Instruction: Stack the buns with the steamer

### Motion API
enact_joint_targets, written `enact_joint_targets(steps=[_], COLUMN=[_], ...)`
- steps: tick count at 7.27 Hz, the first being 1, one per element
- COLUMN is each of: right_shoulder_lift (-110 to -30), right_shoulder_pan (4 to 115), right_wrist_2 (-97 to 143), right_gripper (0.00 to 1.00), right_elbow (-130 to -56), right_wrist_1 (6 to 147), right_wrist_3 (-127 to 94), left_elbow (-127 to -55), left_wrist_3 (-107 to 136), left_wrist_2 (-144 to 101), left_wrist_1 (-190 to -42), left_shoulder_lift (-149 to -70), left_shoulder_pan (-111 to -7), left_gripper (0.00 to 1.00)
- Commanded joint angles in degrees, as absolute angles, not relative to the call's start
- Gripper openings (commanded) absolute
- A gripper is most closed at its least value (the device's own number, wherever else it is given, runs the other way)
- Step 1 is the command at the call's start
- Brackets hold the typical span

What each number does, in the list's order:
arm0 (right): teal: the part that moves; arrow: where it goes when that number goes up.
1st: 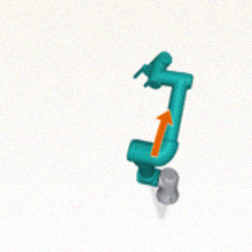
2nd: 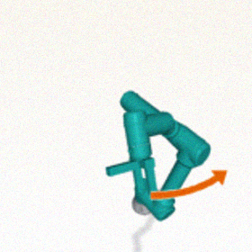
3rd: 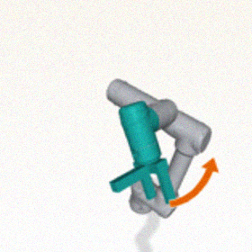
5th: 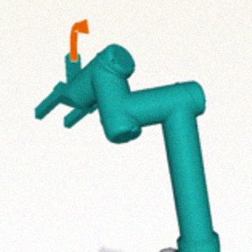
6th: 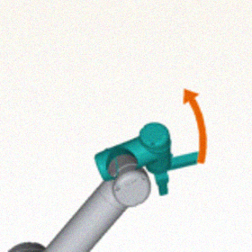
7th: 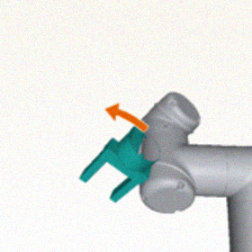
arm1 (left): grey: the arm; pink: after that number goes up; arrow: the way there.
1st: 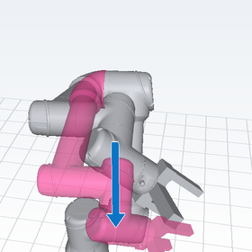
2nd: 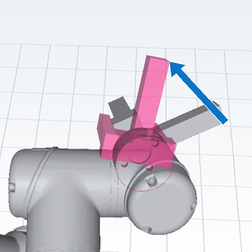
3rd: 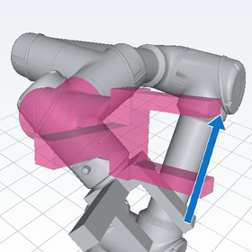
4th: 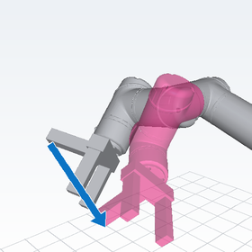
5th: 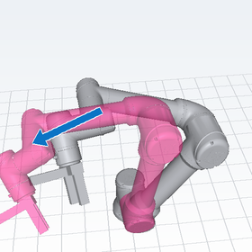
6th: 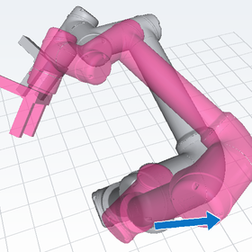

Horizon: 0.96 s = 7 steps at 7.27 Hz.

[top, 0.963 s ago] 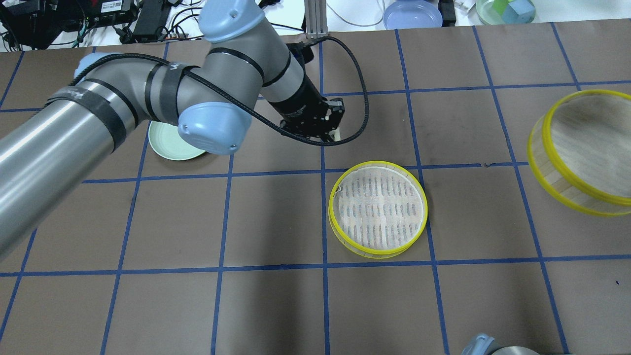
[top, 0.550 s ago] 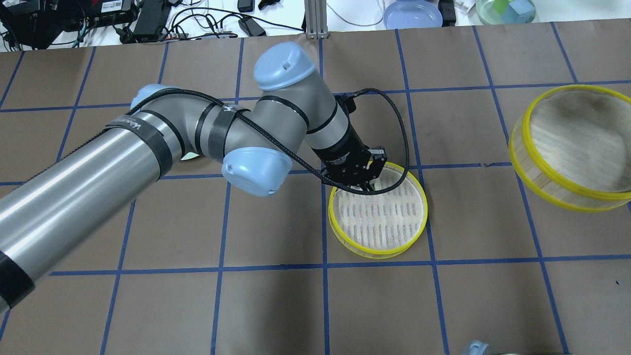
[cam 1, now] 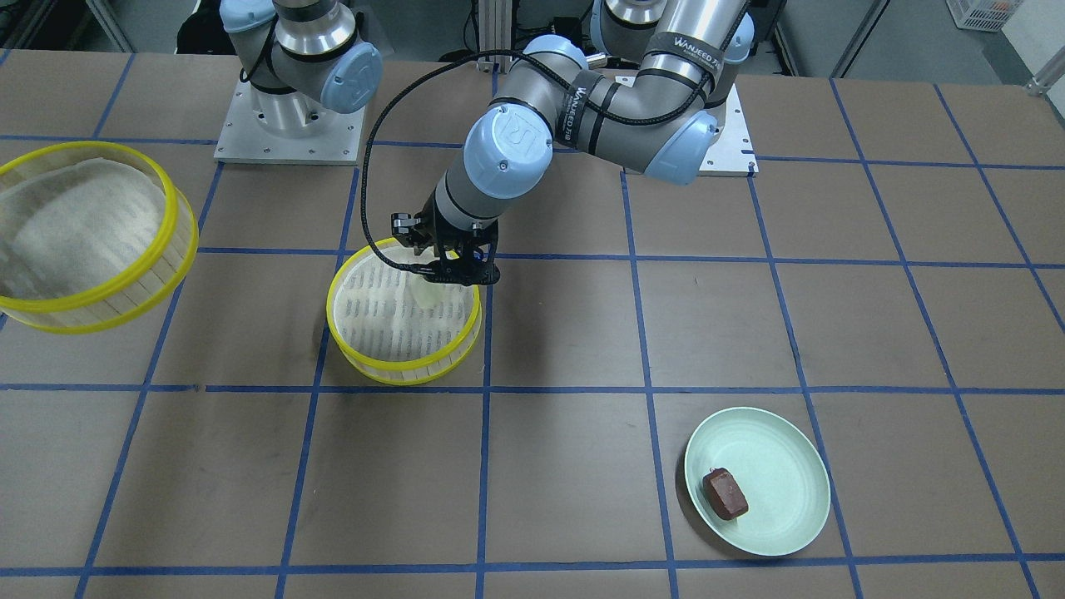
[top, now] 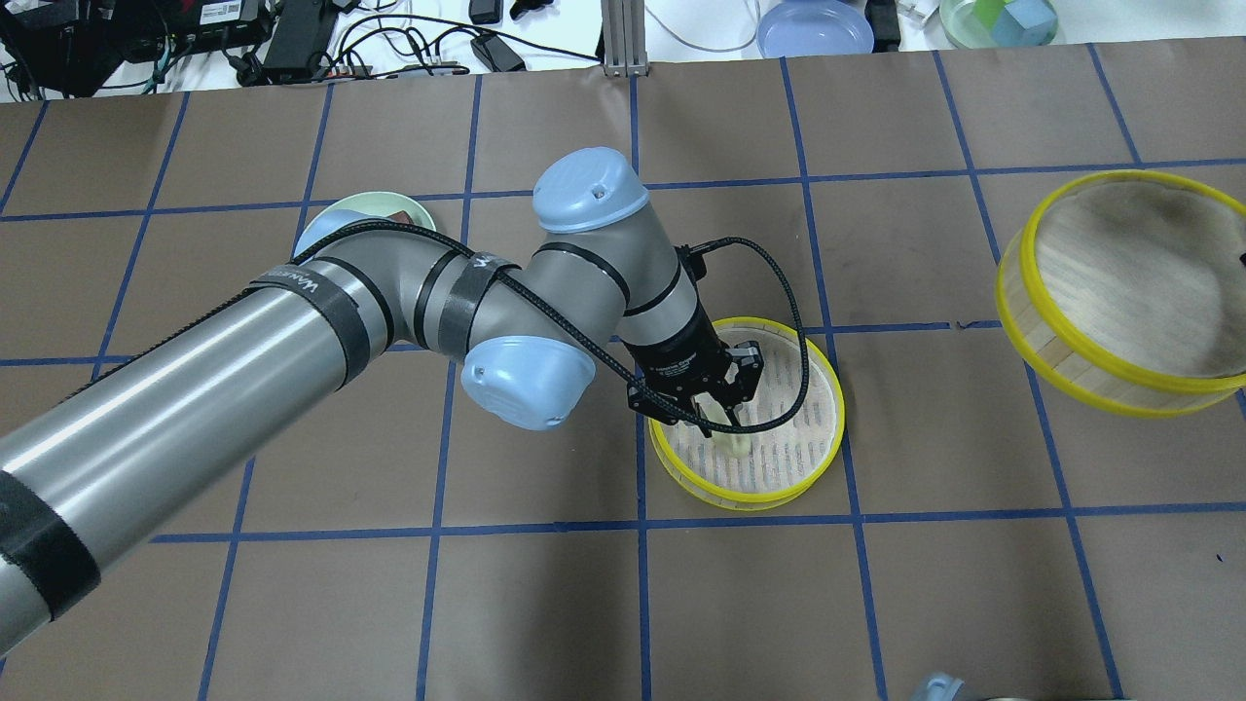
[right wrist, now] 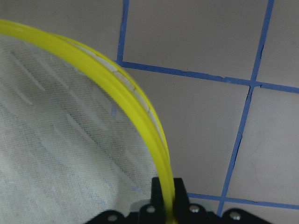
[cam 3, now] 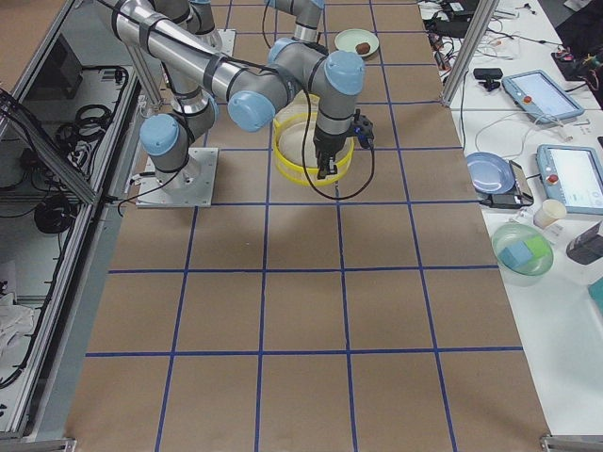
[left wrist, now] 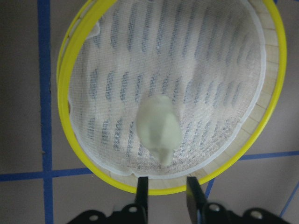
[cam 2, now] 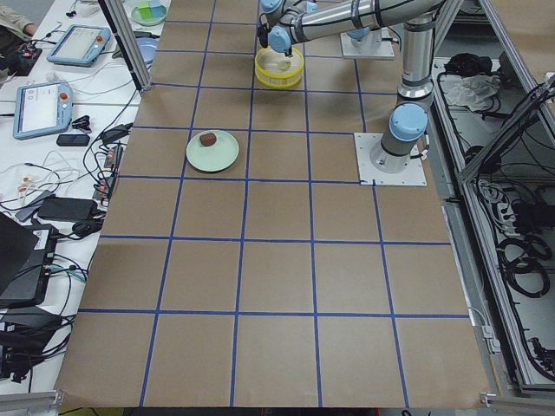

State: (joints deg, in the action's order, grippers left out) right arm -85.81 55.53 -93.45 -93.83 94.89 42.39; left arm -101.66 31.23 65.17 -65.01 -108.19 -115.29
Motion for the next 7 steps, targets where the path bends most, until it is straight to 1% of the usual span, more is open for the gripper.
enact_joint_targets(steps=[1, 2, 3, 4, 6, 7], right_shoulder_lift=[-85.00, -83.34, -82.19, -81.74, -82.44, -82.53], right_shoulder_pan=[56.42, 60.08, 65.51, 70.18, 79.05, 83.89], right_wrist_2=[-93.16, -93.16, -93.60, -93.86, -93.87, -93.52], right_gripper=[0.00, 0.00, 0.00, 0.00, 0.00, 0.00], right_elbow=[-94.04, -94.04, -94.57, -96.40, -102.71, -104.83], right_wrist_1=[95.18, 95.45, 96.06, 97.37, 103.41, 106.49], right_wrist_3=[36.07, 31.60, 25.81, 20.44, 6.84, 3.46], left_elbow=[-99.77, -96.45, -93.98, -92.82, -92.72, -92.72], left_wrist_3=[30.50, 29.80, 23.97, 14.42, 0.59, -4.08], left_wrist_2=[65.92, 69.57, 72.83, 78.08, 84.97, 86.30], left_wrist_1=[-64.25, -65.12, -67.39, -70.37, -69.79, -69.61], left_shoulder_lift=[-108.02, -108.02, -107.23, -106.18, -106.26, -106.69], left_shoulder_pan=[-114.09, -111.56, -107.36, -102.44, -93.21, -89.07], left_gripper=[0.99, 0.98, 0.97, 0.97, 0.98, 0.99])
